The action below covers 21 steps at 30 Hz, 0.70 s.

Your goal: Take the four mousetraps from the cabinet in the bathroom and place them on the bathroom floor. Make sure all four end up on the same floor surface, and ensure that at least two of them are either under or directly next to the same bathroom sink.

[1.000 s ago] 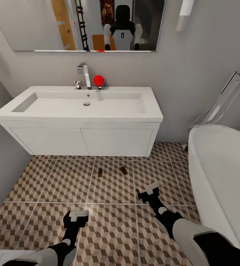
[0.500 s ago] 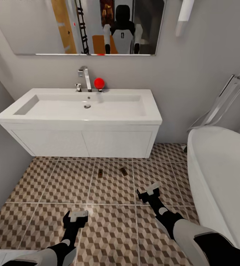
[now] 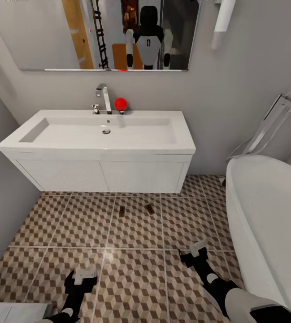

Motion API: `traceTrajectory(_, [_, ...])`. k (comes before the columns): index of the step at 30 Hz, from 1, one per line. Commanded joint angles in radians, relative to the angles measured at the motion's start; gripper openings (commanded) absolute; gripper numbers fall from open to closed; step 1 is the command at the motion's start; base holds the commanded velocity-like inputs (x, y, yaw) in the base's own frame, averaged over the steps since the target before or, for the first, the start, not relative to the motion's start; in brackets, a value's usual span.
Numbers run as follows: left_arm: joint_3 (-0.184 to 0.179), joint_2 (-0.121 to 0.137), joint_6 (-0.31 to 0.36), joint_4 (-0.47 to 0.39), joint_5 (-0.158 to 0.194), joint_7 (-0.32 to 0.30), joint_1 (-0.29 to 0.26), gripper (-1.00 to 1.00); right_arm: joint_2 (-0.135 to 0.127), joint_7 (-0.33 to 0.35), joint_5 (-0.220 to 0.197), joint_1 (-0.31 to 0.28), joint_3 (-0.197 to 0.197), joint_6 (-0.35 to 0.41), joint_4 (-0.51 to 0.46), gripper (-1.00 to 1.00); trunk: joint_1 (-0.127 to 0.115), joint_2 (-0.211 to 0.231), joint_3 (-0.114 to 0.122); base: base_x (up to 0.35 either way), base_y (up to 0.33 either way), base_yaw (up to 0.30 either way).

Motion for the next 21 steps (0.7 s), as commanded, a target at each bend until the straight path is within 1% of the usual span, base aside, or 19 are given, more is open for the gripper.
traceTrajectory(1, [-0.005, 0.004, -0.005, 0.004, -0.007, 0.009, 0.012, 1.0, -0.011, -0.009, -0.009, 0.019, 0.009, -0.002, 0.001, 1.0, -0.004, 0.007, 0.003, 0.0, 0.0, 0.0])
traceTrajectory(3, [-0.005, 0.007, -0.005, 0.004, -0.007, 0.009, 0.028, 1.0, -0.02, -0.009, -0.034, 0.036, 0.009, -0.006, 0.001, 1.0, -0.012, 0.021, 0.009, 0.0, 0.0, 0.0])
traceTrajectory(5, [-0.005, 0.012, -0.005, 0.004, -0.007, 0.008, 0.057, 1.0, -0.03, -0.008, -0.102, 0.059, 0.009, -0.021, 0.001, 1.0, -0.019, 0.035, 0.015, 0.0, 0.0, 0.0])
traceTrajectory(7, [-0.005, 0.013, -0.005, 0.004, -0.007, 0.008, 0.069, 1.0, -0.033, -0.008, -0.135, 0.073, 0.009, -0.03, 0.002, 1.0, -0.027, 0.049, 0.022, 0.0, 0.0, 0.0])
traceTrajectory(8, [-0.005, 0.015, -0.005, 0.005, -0.007, 0.008, 0.088, 1.0, -0.038, -0.007, -0.173, 0.095, 0.009, -0.042, 0.002, 1.0, -0.031, 0.056, 0.026, 0.0, 0.0, 0.0])
traceTrajectory(12, [-0.005, 0.025, -0.005, 0.004, -0.007, 0.008, 0.117, 1.0, -0.042, -0.007, -0.199, 0.116, 0.009, -0.05, 0.002, 1.0, -0.046, 0.084, 0.042, 0.0, 0.0, 0.0])
traceTrajectory(13, [-0.005, 0.031, -0.006, 0.005, -0.007, 0.008, 0.13, 1.0, -0.043, -0.007, -0.206, 0.125, 0.009, -0.053, 0.002, 1.0, -0.05, 0.091, 0.046, 0.0, 0.0, 0.0])
traceTrajectory(17, [-0.005, 0.039, -0.005, 0.005, -0.007, 0.008, 0.157, 1.0, -0.044, -0.007, -0.215, 0.144, 0.009, -0.055, 0.002, 1.0, -0.065, 0.119, 0.065, 0.0, 0.0, 0.0])
traceTrajectory(21, [-0.005, 0.041, -0.005, 0.005, -0.007, 0.009, 0.177, 1.0, -0.044, -0.007, -0.218, 0.158, 0.009, -0.056, 0.002, 1.0, -0.081, 0.147, 0.083, 0.0, 0.0, 0.0])
